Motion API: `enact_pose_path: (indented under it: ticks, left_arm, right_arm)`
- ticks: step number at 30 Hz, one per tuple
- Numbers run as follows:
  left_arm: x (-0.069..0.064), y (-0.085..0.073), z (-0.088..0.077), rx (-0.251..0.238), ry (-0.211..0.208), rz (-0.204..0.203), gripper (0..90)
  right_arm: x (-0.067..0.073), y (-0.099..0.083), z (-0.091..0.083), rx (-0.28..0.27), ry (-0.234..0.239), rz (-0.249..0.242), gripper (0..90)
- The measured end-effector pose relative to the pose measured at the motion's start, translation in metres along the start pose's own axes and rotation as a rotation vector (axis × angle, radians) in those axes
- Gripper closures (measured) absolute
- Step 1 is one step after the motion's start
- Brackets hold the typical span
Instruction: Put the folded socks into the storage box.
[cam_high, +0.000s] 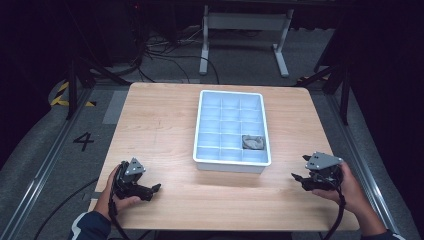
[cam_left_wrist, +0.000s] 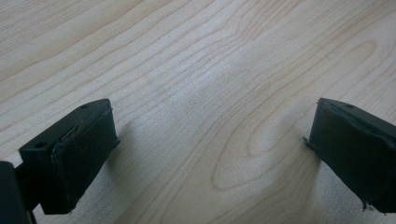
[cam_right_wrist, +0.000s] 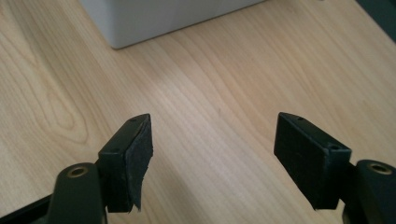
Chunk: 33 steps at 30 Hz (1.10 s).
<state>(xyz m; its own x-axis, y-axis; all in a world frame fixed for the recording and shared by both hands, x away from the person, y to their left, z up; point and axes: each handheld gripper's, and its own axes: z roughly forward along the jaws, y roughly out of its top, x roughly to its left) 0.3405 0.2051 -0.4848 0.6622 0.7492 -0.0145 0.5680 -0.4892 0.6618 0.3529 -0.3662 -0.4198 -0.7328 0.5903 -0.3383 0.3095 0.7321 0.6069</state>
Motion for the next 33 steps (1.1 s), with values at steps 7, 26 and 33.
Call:
enact_pose_path:
  ticks: [7, 26, 33]
  left_arm:
    - [0.0, 0.0, 0.0, 0.0, 0.0, 0.0, 1.2]
    - [0.0, 0.0, 0.0, 0.0, 0.0, 0.0, 1.2]
    - [0.0, 0.0, 0.0, -0.002, 0.001, -0.001, 1.2]
  right_arm:
    - [0.002, -0.03, 0.004, -0.002, 0.039, 0.074, 24.7]
    - [0.004, -0.097, -0.004, -0.06, 0.021, 0.348, 20.8]
    - [0.0, -0.104, 0.001, -0.08, 0.035, 0.439, 17.4]
